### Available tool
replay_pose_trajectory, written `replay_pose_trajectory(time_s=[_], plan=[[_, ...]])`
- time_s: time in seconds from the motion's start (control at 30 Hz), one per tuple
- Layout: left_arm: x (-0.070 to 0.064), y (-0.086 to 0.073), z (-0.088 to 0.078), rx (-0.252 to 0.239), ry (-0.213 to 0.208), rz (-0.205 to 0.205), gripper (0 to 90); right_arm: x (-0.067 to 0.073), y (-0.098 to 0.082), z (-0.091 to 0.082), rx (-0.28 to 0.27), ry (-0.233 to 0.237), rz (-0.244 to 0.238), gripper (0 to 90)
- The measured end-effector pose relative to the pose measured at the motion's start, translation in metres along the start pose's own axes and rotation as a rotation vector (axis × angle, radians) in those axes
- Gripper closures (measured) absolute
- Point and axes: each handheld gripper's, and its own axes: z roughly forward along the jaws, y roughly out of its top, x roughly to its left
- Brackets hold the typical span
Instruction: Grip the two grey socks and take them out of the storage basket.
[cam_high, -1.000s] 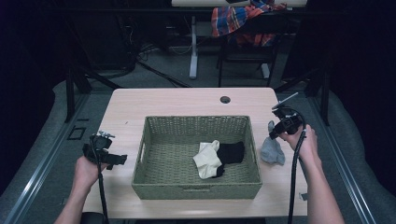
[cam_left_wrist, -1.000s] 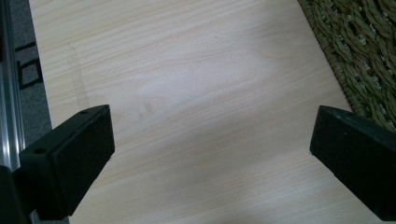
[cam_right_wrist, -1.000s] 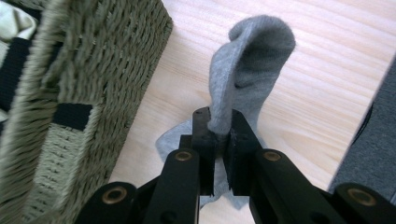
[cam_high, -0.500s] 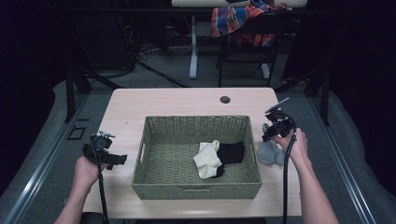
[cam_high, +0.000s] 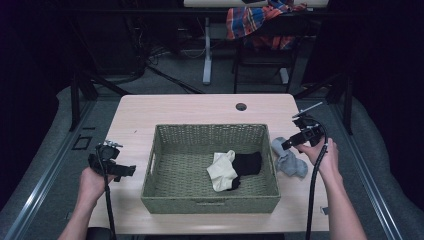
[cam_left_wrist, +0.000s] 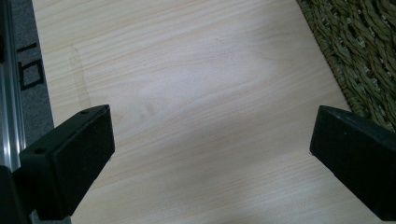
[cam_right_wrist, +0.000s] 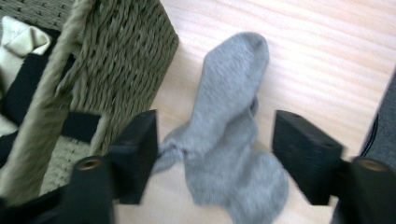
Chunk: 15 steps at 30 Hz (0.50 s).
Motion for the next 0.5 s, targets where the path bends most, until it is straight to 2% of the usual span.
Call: replay_pose_trajectory(time_s=[0.07, 0.13, 0.23, 0.5], plan=[[0.0, 0.0, 0.0, -0.004, -0.002, -0.003, 0.2, -0.003, -0.006, -0.008, -0.004, 0.02, -0.002, 22.3], [0.0, 0.0, 0.0, -0.001, -0.003, 0.001, 0.2, -0.004, -0.012, -0.013, 0.002, 0.013, 0.008, 14.6], [0.0, 0.001, 0.0, -0.004, -0.004, 0.0, 0.2, -0.006, -0.026, -0.017, 0.005, 0.004, 0.028, 13.9], [-0.002, 0.003, 0.0, -0.004, -0.003, 0.005, 0.2, -0.009, -0.057, -0.015, 0.057, -0.015, 0.029, 7.8]])
